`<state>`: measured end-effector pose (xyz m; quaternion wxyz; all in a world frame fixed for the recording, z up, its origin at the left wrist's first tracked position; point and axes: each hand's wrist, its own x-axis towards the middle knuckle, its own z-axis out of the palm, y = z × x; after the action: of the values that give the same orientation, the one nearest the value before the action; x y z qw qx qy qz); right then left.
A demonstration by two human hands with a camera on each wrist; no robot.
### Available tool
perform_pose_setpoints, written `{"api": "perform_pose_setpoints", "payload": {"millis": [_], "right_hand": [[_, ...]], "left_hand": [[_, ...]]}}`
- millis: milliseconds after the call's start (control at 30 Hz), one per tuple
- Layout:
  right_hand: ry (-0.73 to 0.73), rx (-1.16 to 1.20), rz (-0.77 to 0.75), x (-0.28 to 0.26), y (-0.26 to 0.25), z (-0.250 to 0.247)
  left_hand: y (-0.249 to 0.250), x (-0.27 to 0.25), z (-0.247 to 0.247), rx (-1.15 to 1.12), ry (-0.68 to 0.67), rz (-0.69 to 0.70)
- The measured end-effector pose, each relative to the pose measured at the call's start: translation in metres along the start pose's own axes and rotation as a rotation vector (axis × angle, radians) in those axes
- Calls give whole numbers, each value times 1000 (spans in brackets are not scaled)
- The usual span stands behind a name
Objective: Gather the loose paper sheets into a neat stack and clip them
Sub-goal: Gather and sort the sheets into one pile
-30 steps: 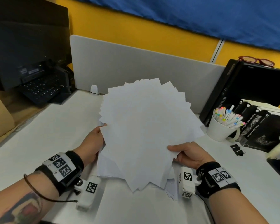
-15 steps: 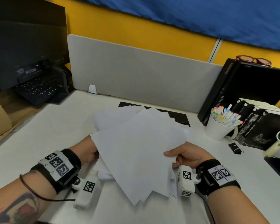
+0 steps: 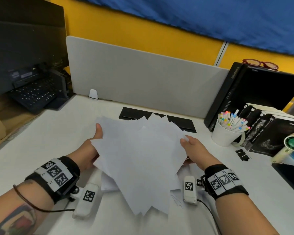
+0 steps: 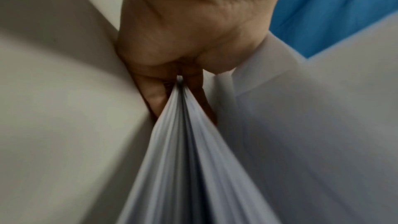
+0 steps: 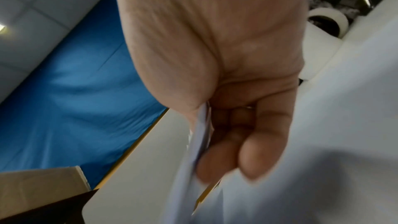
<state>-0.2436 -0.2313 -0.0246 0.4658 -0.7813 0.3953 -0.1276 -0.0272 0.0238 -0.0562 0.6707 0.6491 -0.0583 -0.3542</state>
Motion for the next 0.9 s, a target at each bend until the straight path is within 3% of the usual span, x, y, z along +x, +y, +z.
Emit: {"api": "perform_pose_setpoints", "payload": {"millis": [100, 167, 333, 500, 733, 900], "right_hand": [[104, -146, -56, 0, -4, -9], [154, -105, -29, 3, -3, -14], [-128, -151, 190, 5, 0, -20], [-8, -218, 174, 21, 0, -23], [60, -444, -98, 41, -8, -34], [9, -367, -198, 49, -12, -35]], "left_hand": [[-2, -4, -1, 18, -39, -11], [-4, -3, -6, 30, -78, 3], [-5, -6, -12, 140, -140, 5], [-2, 0, -19, 257, -116, -15], [2, 3, -25, 206, -170, -57], [0, 1, -18, 137, -84, -54]]}}
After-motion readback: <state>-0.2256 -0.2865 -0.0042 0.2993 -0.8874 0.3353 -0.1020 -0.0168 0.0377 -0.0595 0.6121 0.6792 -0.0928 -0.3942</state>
